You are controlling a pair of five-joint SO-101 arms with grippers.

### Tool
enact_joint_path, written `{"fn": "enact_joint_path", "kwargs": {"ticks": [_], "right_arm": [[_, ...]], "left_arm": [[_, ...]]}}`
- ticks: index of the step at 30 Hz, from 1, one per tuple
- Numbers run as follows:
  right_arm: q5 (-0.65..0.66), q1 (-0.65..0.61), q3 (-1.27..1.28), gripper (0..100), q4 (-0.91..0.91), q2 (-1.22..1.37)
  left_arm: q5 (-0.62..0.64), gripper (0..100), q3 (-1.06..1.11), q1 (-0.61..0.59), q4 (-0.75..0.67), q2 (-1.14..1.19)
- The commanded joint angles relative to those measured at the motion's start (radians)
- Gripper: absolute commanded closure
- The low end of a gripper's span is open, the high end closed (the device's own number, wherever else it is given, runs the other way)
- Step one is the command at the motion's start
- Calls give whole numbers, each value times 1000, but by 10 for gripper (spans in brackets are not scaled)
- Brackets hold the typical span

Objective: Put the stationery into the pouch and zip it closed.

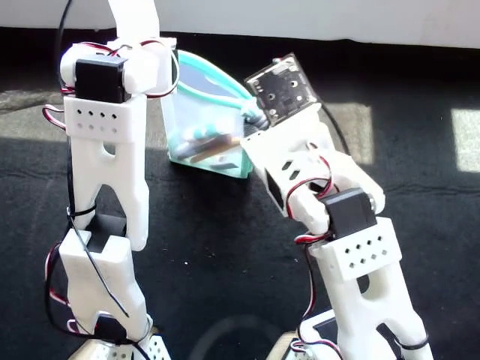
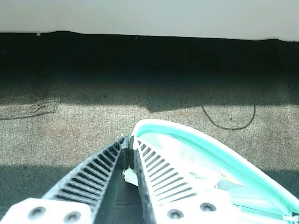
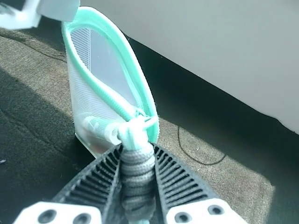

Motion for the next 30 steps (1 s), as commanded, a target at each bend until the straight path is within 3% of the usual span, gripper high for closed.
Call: {"fn": "enact_joint_path", "kwargs": {"ticks": [1, 8, 25, 30], "right_arm": [[15, 30, -54, 992, 2, -28], [14, 30, -54, 992, -2, -28], [15, 77, -54, 992, -111, -27], [14, 77, -64, 992, -117, -27]], "left_arm": [[8, 931, 50, 7, 40, -42], [6, 906, 82, -31, 38, -102], [6, 903, -94, -94, 34, -400], [8, 838, -101, -105, 43, -410]]}}
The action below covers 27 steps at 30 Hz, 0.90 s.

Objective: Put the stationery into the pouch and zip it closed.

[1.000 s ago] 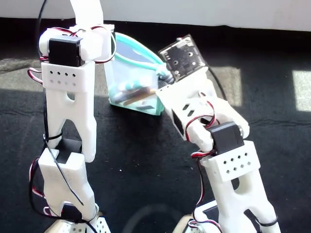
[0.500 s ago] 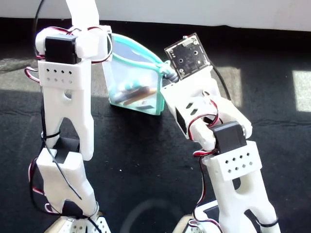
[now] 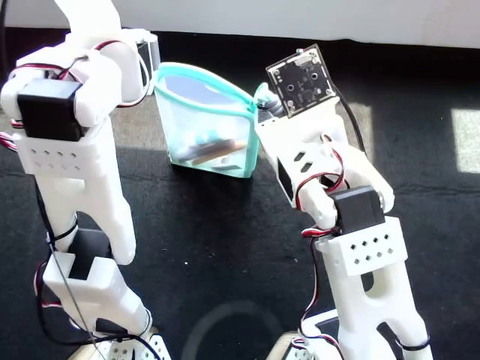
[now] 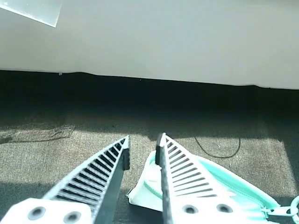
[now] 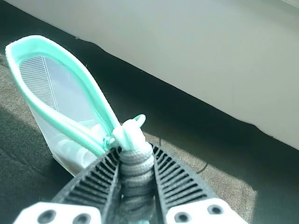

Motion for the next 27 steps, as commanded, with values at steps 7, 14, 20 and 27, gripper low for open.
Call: {"fn": "enact_joint_path", "kwargs": {"ticks": [7, 14, 20, 27], "right_arm": [[15, 21, -174, 992, -87, -1], [15, 21, -360, 992, 2, 154], [15, 19, -430, 992, 22, 193], [15, 19, -501, 992, 24, 199]], "left_arm": [[9, 966, 262, -15, 11, -191], [-2, 988, 852, 194, -57, -412], [6, 985, 1182, 231, -422, -501], [11, 983, 1260, 237, -612, -516]]}}
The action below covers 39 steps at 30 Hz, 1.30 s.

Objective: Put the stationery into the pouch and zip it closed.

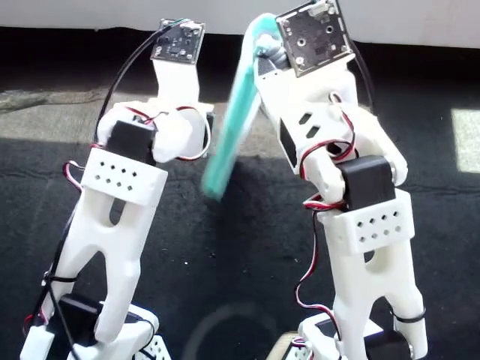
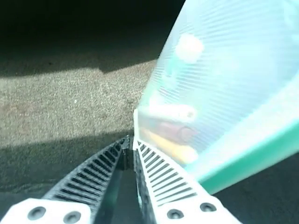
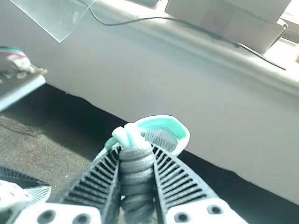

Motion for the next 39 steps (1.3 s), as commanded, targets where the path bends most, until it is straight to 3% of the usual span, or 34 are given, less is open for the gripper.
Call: {"fn": "enact_joint_path", "kwargs": {"ticks": [1, 5, 10, 27, 39], "right_arm": [[12, 13, -70, 992, -1, -2], [12, 13, 4, 992, -5, -1], [12, 15, 87, 992, -5, -1], [11, 18, -18, 992, -2, 119], [12, 50, -76, 992, 53, 120]], "left_arm": [[9, 982, -1, 12, -68, -44], [9, 966, 4, 36, -64, -48], [9, 838, 5, 84, -32, -50], [9, 829, -16, 168, 40, -217], [8, 829, 166, 191, -295, -217]]}}
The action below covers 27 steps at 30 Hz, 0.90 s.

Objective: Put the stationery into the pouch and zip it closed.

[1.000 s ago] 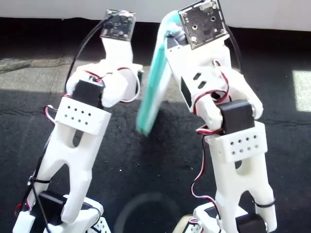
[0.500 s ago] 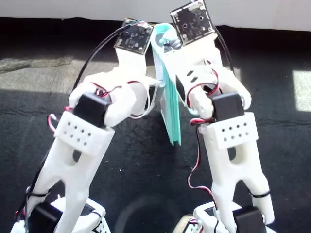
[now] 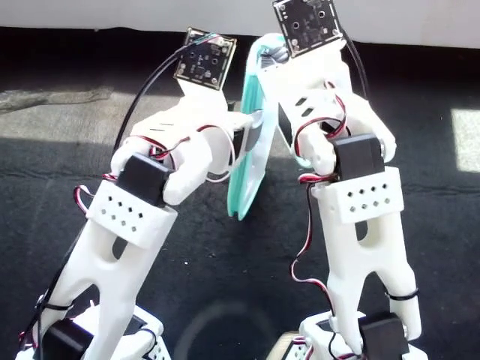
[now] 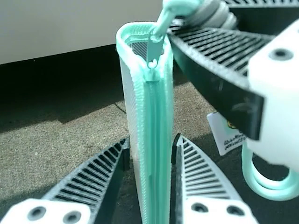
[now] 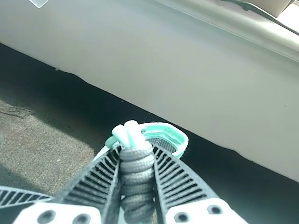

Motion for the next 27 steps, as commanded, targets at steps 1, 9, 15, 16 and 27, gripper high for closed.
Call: {"fn": "enact_joint_path", "kwargs": {"ticks": [1, 9, 15, 16, 27], "right_arm": [[14, 15, -62, 992, 24, -4], [14, 15, -64, 992, 30, -5], [14, 15, -64, 992, 30, -7], [14, 15, -64, 992, 30, -7], [14, 130, -65, 992, 30, -7]], "left_arm": [[8, 829, 21, 21, -94, -30], [3, 829, 124, 13, -249, -28], [3, 832, 128, 13, -281, -18], [3, 834, 124, 13, -281, -4], [-11, 989, -45, -30, -103, 64]]}}
